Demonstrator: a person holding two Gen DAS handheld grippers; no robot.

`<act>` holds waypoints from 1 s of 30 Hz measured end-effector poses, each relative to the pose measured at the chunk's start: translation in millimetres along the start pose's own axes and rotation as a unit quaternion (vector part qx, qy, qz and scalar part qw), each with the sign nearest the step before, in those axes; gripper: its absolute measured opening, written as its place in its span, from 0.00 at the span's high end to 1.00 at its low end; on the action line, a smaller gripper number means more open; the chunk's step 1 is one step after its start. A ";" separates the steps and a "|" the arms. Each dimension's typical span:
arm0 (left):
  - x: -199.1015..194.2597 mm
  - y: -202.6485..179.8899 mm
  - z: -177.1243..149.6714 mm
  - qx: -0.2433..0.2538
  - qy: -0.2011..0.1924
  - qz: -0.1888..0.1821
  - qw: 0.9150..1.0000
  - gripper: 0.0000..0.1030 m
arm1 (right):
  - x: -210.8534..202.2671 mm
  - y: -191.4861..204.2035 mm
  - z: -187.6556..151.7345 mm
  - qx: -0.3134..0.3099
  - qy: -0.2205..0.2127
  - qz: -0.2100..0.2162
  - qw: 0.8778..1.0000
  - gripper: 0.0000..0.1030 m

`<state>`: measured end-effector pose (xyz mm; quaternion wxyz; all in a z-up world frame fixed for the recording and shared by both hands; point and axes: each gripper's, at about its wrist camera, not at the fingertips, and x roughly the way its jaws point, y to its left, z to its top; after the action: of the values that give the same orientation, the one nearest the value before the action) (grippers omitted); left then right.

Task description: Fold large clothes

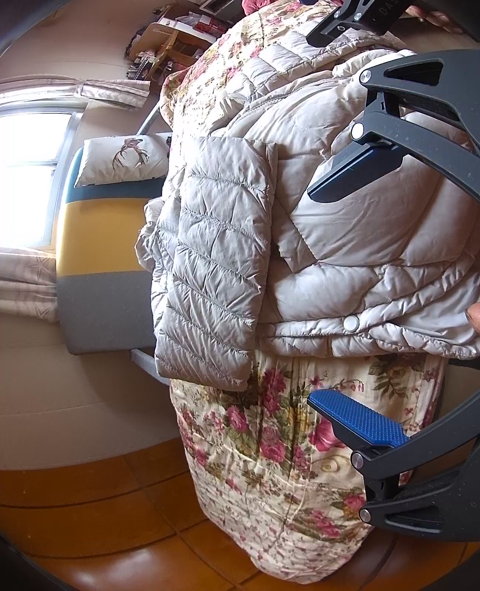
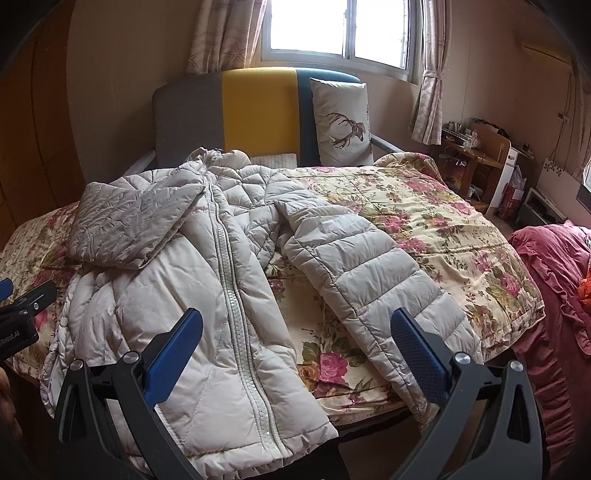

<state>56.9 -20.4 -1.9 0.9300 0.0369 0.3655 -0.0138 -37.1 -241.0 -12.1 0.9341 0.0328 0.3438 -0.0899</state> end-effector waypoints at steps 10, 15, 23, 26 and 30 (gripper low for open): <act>17.1 -0.7 14.9 0.009 0.008 -0.019 1.000 0.03 | 11.2 -17.3 12.4 0.009 -0.001 -0.018 1.000 0.02; 26.1 -0.7 21.8 0.014 0.008 -0.033 0.999 0.03 | 18.3 -25.4 18.4 0.018 0.003 -0.023 1.000 0.02; 43.7 -0.5 33.5 0.015 0.013 -0.076 0.997 0.03 | 30.1 -32.5 30.9 0.026 0.008 -0.019 0.999 0.02; 61.9 3.5 41.8 0.008 0.037 -0.102 0.994 0.03 | 40.3 -34.9 36.4 0.014 0.017 -0.014 1.000 0.02; 91.0 25.7 54.3 -0.053 0.058 -0.184 0.980 0.05 | 61.1 -42.4 43.7 -0.010 0.035 -0.005 0.999 0.02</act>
<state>161.7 1.0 -22.7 0.8894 -0.0801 0.4196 -0.1631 28.3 -296.9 -18.4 0.9213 0.0254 0.3775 -0.0897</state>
